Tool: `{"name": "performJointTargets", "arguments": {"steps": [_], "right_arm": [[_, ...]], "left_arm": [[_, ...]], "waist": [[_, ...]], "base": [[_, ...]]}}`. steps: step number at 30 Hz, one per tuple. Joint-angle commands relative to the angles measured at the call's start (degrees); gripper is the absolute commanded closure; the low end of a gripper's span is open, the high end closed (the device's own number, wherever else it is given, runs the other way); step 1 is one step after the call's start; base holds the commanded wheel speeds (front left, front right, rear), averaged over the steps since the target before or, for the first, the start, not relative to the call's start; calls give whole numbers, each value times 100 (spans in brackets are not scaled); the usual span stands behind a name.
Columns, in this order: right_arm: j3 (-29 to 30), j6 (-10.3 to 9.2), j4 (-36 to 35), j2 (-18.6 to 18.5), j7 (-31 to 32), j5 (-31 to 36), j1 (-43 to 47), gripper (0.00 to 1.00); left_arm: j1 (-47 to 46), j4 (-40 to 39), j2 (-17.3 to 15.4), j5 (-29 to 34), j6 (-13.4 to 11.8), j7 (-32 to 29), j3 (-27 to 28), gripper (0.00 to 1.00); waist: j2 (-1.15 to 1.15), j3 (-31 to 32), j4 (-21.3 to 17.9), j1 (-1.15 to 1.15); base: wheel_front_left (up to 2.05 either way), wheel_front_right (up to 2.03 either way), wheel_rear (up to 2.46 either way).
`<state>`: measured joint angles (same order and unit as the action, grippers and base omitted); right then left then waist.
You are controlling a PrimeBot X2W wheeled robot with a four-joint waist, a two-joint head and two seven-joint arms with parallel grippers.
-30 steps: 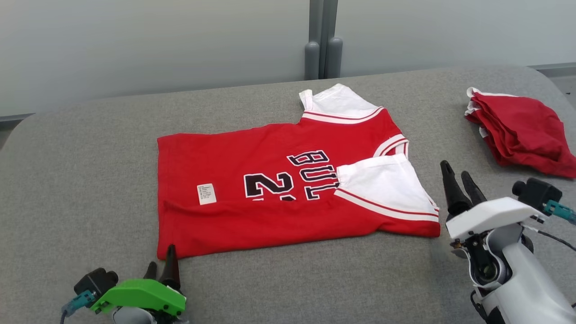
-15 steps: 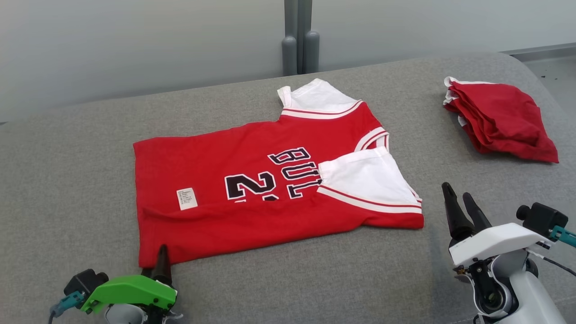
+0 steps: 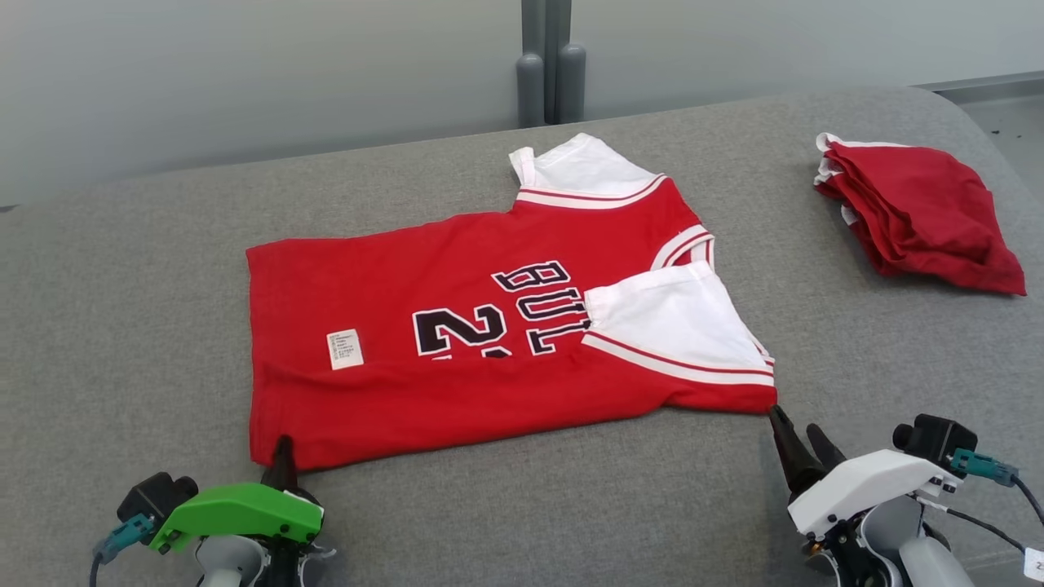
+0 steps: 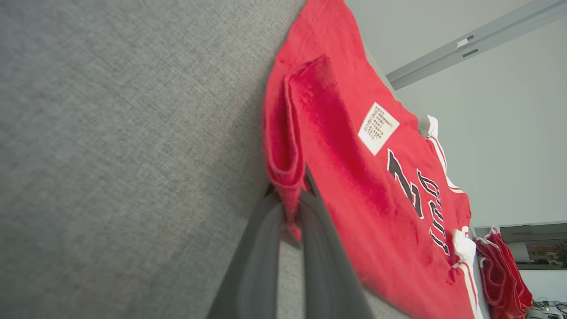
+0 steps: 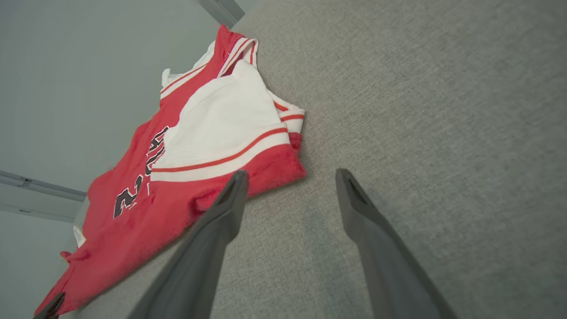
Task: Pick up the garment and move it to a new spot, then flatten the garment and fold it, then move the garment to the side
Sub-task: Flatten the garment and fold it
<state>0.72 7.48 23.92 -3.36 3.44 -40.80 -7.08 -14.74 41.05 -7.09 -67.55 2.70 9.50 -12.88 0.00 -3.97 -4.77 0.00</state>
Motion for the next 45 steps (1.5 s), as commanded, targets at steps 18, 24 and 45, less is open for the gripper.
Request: {"name": "performJointTargets", "arguments": {"steps": [18, 24, 45], "right_arm": [[-472, 2, 2046, 32, -414, -1175, -1336, 100], [-577, 2, 1628, -266, -703, -1334, -1063, 100], [-86, -3, -219, -166, -502, -1038, 1049, 100]], "left_arm": [[5, 119, 77, 91, 22, -83, -184, 100], [273, -123, 74, 17, 103, 31, -137, 100], [2063, -1873, 1, 2, -530, 254, -40, 100]], "waist": [[0, 188, 441, 0], [0, 291, 434, 0], [0, 370, 426, 0]], "base": [[0, 0, 0], [0, 0, 0], [0, 0, 0]]}}
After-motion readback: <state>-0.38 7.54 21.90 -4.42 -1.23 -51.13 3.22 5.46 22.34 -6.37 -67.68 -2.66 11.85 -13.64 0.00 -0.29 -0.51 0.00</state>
